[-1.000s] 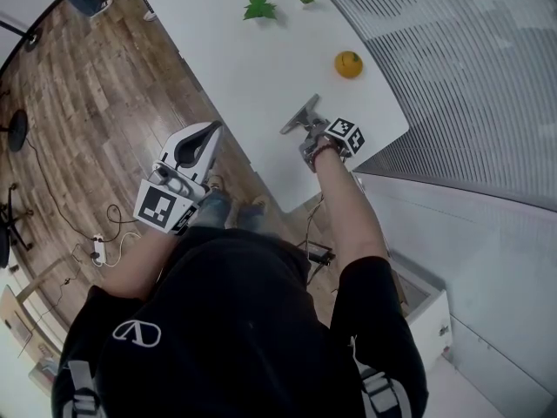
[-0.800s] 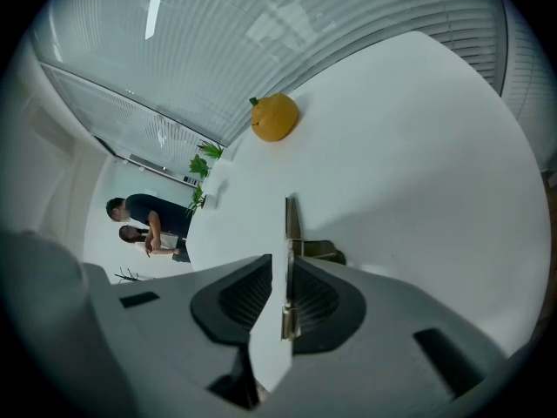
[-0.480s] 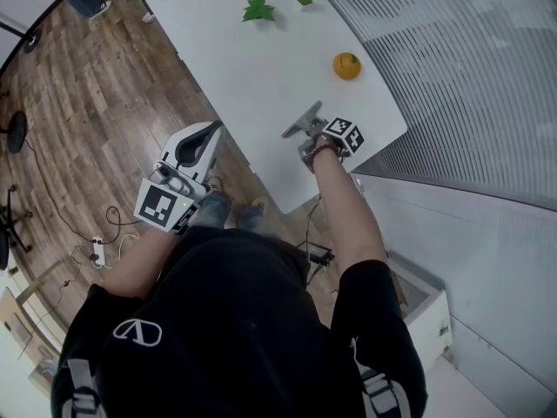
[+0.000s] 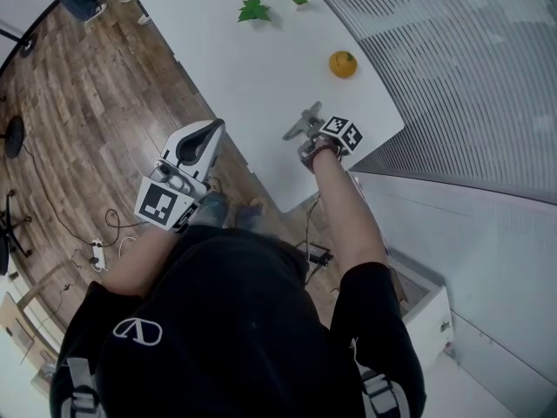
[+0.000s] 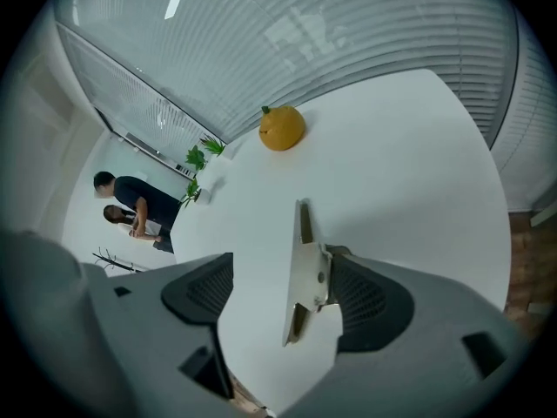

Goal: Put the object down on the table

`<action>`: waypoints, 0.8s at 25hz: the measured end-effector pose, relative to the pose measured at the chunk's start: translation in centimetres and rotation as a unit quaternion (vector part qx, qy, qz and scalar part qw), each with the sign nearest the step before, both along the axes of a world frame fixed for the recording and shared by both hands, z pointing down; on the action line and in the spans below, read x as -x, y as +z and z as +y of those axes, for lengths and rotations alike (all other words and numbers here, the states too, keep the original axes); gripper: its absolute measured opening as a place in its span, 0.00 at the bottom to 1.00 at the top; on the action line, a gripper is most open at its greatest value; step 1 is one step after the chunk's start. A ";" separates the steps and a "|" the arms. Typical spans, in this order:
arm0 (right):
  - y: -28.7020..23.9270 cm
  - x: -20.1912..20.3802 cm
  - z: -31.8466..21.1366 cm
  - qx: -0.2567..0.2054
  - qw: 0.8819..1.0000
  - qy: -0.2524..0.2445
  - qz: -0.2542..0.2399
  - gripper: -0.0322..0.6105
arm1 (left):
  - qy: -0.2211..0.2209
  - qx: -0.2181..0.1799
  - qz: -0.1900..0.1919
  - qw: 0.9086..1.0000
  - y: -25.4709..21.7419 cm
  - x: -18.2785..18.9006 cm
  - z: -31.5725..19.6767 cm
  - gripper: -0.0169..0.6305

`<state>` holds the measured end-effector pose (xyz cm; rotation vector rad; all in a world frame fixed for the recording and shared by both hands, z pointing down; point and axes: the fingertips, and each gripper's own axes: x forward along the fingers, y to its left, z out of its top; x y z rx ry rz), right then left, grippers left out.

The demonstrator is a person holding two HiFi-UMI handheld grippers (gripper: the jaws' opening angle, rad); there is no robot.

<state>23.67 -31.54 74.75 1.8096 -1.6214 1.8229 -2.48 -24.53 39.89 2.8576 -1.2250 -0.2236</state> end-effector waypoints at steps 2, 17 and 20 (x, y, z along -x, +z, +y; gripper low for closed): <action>-0.1 -0.5 -0.1 -0.004 1.000 -0.005 0.028 0.64 | 0.006 0.009 -0.008 1.000 0.8 0.1 0.1 0.03; -21.8 -0.8 2.6 -0.317 0.912 -0.111 0.233 0.37 | 0.066 0.013 -0.013 0.998 0.9 -3.4 0.2 0.03; -26.3 -0.6 5.2 -0.369 0.871 -0.138 0.293 0.30 | 0.085 0.006 -0.010 0.996 -0.1 -5.1 0.3 0.03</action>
